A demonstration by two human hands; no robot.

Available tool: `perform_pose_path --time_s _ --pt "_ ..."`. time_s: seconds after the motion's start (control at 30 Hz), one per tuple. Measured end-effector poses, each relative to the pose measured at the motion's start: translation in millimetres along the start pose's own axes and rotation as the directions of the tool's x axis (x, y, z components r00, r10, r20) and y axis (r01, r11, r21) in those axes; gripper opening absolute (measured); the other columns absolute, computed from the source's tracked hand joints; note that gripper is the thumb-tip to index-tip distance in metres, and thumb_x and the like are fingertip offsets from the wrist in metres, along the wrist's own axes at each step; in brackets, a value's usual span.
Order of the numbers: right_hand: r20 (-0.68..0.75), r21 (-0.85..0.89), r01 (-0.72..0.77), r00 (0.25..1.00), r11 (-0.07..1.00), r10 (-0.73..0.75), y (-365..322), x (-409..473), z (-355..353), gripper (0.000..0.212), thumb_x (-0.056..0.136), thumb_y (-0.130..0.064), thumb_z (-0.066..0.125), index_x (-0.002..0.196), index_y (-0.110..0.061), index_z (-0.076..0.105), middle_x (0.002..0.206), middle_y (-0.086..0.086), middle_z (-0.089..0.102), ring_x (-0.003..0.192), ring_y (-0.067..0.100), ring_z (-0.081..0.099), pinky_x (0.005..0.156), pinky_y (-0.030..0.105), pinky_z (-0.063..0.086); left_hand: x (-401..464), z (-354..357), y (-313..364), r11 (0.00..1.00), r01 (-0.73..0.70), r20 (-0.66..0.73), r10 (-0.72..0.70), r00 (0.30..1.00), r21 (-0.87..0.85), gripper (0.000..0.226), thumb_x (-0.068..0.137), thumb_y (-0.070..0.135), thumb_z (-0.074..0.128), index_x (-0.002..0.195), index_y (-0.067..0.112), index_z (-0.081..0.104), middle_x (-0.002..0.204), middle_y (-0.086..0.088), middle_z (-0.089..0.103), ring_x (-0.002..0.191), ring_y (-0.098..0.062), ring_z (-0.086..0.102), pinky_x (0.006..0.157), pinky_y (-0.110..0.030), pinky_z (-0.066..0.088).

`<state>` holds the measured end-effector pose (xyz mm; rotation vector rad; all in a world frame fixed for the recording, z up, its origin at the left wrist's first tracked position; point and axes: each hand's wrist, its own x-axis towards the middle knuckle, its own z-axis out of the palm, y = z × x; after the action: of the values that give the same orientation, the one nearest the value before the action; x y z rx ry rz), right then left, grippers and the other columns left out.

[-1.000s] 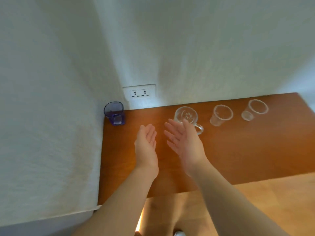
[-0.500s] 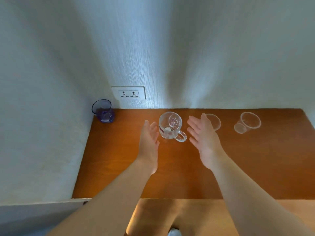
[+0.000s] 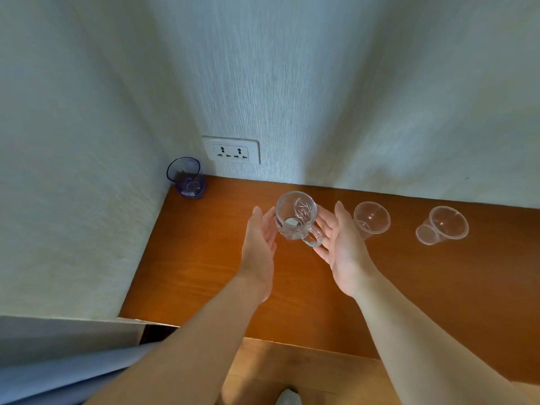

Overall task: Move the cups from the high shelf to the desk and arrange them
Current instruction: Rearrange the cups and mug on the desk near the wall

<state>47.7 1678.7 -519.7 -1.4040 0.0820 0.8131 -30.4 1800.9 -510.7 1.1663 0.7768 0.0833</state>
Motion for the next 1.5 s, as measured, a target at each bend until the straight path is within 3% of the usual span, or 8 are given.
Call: perform_pose_path --time_s 0.37,0.5,0.73,0.87,0.97,1.2,1.3,1.5 --pt "0.083 -0.044 0.029 0.996 0.999 -0.025 10.9 -2.7 52.7 0.075 0.091 -0.077 0.023 0.155 -0.041 0.037 0.16 -0.016 0.041 0.149 0.009 0.034 0.117 0.036 0.023 -8.8 -42.6 17.1 1.0 -0.019 -0.076 0.019 0.997 -0.002 0.067 0.103 0.069 0.016 0.156 0.038 0.042 0.166 0.008 0.038 0.156 -0.019 0.029 0.129 -0.046 0.012" --pt "0.132 -0.118 0.006 0.991 0.993 0.01 10.8 7.6 81.0 0.051 0.098 -0.073 0.018 0.132 -0.055 0.052 0.131 -0.031 0.055 0.136 0.003 0.042 0.109 0.032 0.027 -15.9 -72.0 22.3 0.999 -0.027 -0.132 0.023 0.991 -0.027 0.068 0.101 0.071 0.018 0.157 0.04 0.04 0.167 0.008 0.037 0.157 -0.02 0.028 0.129 -0.047 0.013" --pt "0.259 -0.2 0.039 0.966 0.979 0.015 13.6 31.9 134.8 0.044 0.088 -0.081 0.027 0.102 -0.069 0.067 0.104 -0.042 0.068 0.111 -0.009 0.053 0.111 0.035 0.028 -12.8 -126.0 27.9 0.997 -0.021 -0.196 0.007 0.981 -0.068 0.074 0.095 0.077 0.018 0.16 0.044 0.031 0.17 0.01 0.031 0.159 -0.021 0.022 0.128 -0.049 0.011" --pt "0.259 -0.243 0.01 0.964 0.97 0.055 9.4 52.5 159.4 0.034 0.101 -0.067 0.035 0.124 -0.062 0.059 0.119 -0.03 0.068 0.134 0.011 0.051 0.117 0.04 0.03 -6.5 -147.8 30.7 0.991 -0.029 -0.218 0.0 0.976 -0.131 0.074 0.097 0.079 0.017 0.161 0.044 0.027 0.172 0.008 0.026 0.16 -0.022 0.019 0.127 -0.047 0.009" --pt "0.27 -0.246 -0.027 0.958 0.969 0.096 5.3 63.3 176.3 0.062 0.102 -0.067 0.03 0.153 -0.036 0.044 0.151 -0.006 0.056 0.144 0.022 0.044 0.122 0.049 0.03 -2.5 -155.8 32.3 0.983 -0.039 -0.233 -0.004 0.972 -0.18 0.076 0.095 0.081 0.021 0.162 0.044 0.026 0.172 0.008 0.025 0.16 -0.021 0.018 0.126 -0.046 0.009" --pt "0.254 -0.206 -0.054 0.961 0.977 0.107 -0.3 75.2 195.5 0.059 0.105 -0.062 0.028 0.144 -0.027 0.056 0.14 0.0 0.065 0.127 0.02 0.059 0.11 0.041 0.042 -0.4 -166.8 39.7 0.933 -0.06 -0.206 -0.016 0.978 -0.355 0.106 0.071 0.082 0.041 0.164 0.035 0.025 0.173 0.001 0.025 0.161 -0.026 0.016 0.129 -0.053 0.007" --pt "0.286 -0.191 -0.051 0.952 0.98 0.106 2.0 76.6 197.8 0.06 0.106 -0.061 0.025 0.14 -0.026 0.061 0.135 -0.002 0.069 0.123 0.017 0.061 0.102 0.036 0.043 -0.9 -172.0 35.0 0.946 -0.137 -0.272 0.055 0.961 -0.293 0.091 0.081 0.07 0.041 0.158 0.022 0.04 0.166 0.0 0.04 0.156 -0.021 0.031 0.128 -0.043 0.019" --pt "0.256 -0.147 -0.061 0.962 0.987 0.097 5.9 78.1 201.4 0.06 0.107 -0.058 0.026 0.121 -0.021 0.072 0.12 -0.002 0.076 0.119 0.019 0.065 0.095 0.035 0.045 -0.1 -174.0 29.5 0.956 -0.088 -0.254 0.014 0.967 -0.281 0.076 0.095 0.075 0.028 0.162 0.039 0.026 0.171 0.006 0.028 0.159 -0.017 0.021 0.129 -0.043 0.008"
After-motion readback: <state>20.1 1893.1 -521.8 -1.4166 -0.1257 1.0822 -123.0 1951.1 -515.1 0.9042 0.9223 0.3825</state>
